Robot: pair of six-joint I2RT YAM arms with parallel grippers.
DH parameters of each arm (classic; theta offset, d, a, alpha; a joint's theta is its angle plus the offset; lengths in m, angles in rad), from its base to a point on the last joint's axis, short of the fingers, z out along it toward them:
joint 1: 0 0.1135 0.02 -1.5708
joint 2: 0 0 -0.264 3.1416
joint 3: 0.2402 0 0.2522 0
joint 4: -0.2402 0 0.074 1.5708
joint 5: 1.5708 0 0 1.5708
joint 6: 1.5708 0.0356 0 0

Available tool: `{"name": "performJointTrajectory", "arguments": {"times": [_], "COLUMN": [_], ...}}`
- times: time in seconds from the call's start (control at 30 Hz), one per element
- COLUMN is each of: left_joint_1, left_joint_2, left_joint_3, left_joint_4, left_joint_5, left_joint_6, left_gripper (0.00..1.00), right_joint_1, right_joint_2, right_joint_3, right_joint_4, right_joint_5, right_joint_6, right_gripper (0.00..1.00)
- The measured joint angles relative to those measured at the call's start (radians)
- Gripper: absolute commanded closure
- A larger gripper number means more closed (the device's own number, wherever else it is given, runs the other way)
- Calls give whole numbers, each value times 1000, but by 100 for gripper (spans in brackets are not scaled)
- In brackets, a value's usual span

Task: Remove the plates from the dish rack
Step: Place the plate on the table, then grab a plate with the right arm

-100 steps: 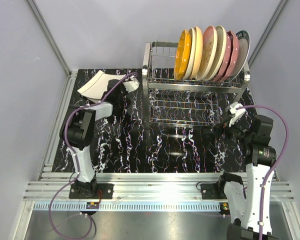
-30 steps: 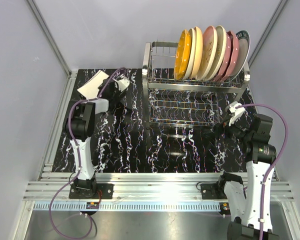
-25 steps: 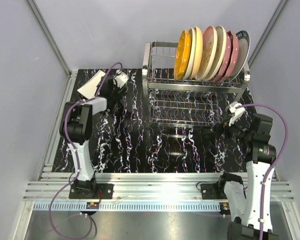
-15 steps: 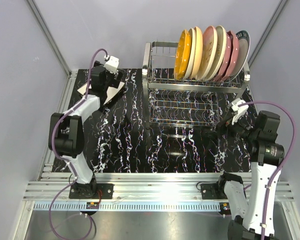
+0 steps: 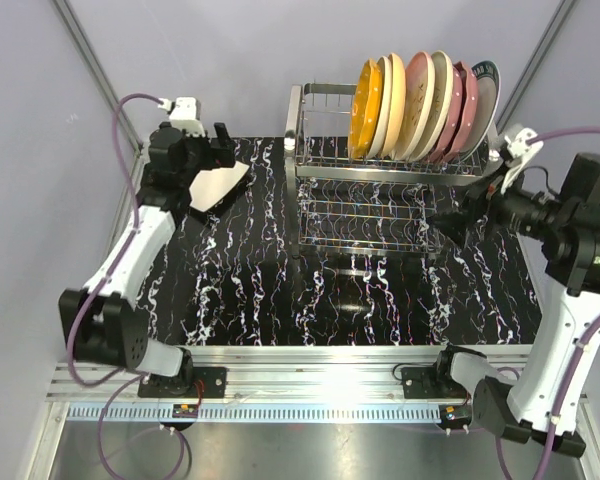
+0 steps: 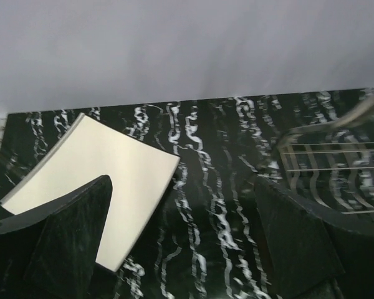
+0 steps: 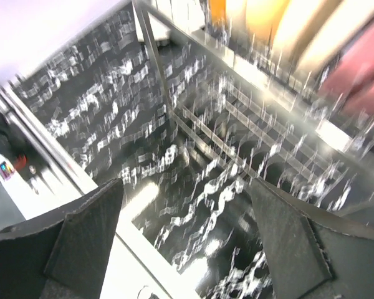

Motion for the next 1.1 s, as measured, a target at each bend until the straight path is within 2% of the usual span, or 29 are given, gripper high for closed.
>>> {"name": "performJointTrajectory", "arguments": {"times": [0.1,0.23,0.3,0.33,0.5,0.63,0.87,0.93,1.0,1.1], "left_joint_1": [2,4,4,4,5,5,5,5,5,6], "left_joint_2": [-108,-311,-416,-465,-650,-738,-827,-847,-867,-892], "left_joint_3": [-4,-87,-138,-163,-272,-324,-348,-353,-362,-372], "left_joint_4": [-85,-136,-168,-186,-278,-359,-421,-422,-422,-422], "left_joint_5": [29,53,55,54,41,29,34,34,34,50], "left_joint_6": [-95,-157,-161,-161,-150,-150,-158,-172,-198,-227], "left_gripper": [1,1,1,1,1,1,1,1,1,1], "right_joint_1": [26,137,184,203,304,367,466,489,516,544], "right_joint_2": [96,196,237,256,352,377,396,400,397,373], "right_joint_3": [188,369,423,449,550,534,521,510,478,396], "right_joint_4": [-15,1,19,27,74,156,240,256,277,328], "right_joint_5": [-32,-30,-29,-27,17,42,238,297,359,442], "right_joint_6": [57,164,214,234,298,359,394,394,393,389], "right_gripper": [11,11,10,1,0,0,6,5,0,0]}}
